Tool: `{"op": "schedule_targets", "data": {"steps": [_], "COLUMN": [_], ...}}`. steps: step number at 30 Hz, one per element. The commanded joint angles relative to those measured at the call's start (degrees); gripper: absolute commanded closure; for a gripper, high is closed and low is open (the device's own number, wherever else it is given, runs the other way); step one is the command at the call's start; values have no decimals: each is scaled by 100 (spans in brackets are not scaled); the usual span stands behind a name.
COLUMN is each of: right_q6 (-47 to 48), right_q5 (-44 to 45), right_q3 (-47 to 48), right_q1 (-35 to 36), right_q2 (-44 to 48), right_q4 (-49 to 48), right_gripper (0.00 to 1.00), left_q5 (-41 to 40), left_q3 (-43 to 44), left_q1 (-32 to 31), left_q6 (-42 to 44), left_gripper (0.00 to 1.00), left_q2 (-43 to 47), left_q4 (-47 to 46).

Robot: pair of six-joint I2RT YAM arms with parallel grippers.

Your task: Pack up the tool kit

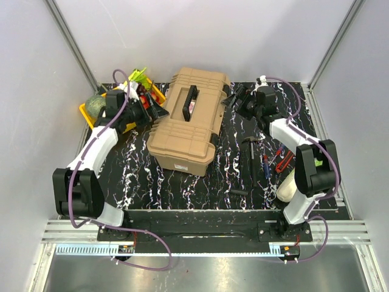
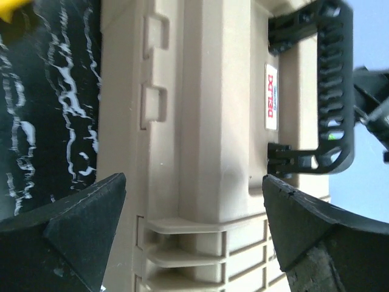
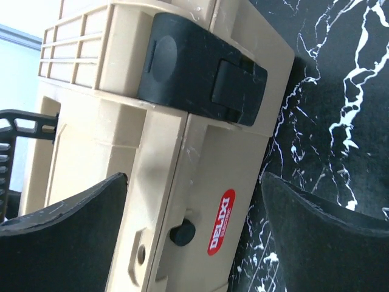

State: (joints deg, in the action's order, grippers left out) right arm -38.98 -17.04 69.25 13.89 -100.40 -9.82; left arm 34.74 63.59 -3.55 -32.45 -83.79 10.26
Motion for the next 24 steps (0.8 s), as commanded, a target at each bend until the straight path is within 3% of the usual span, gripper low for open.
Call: {"op": "schedule_targets", "data": {"steps": [1, 4, 7, 10, 14, 21, 24], "right_q6": [-39, -153, 346, 453, -55, -1882, -2577], "right_q5": [243, 490, 218, 525, 211, -1133, -1503], "right_q3": [-78, -245, -412, -1070, -1659, -3057, -3461], "right_q1": [-228, -535, -747, -756, -809, -809, -800], "right_q2": [985, 1531, 1935, 2567, 3148, 3685, 3607], "right_q4": [392, 1285, 1737, 1800, 1861, 115, -649], "right_gripper": [1, 1, 1, 1, 0, 1, 1], "left_q5": [-1134, -1741, -2750, -2534, -2710, -937, -714], "left_q3": [1259, 1857, 2122, 2035, 1771, 1086, 673], "left_q1": [82, 170, 197, 564, 926, 927, 585], "left_q6": [580, 827, 925, 1082, 1162, 530, 345], "left_gripper": [2, 1, 1, 1, 1, 1, 1], "left_q2": [117, 231, 503, 793, 1118, 1462, 1540], "left_q4": [1265, 1864, 2163, 2129, 2147, 1857, 1865]}}
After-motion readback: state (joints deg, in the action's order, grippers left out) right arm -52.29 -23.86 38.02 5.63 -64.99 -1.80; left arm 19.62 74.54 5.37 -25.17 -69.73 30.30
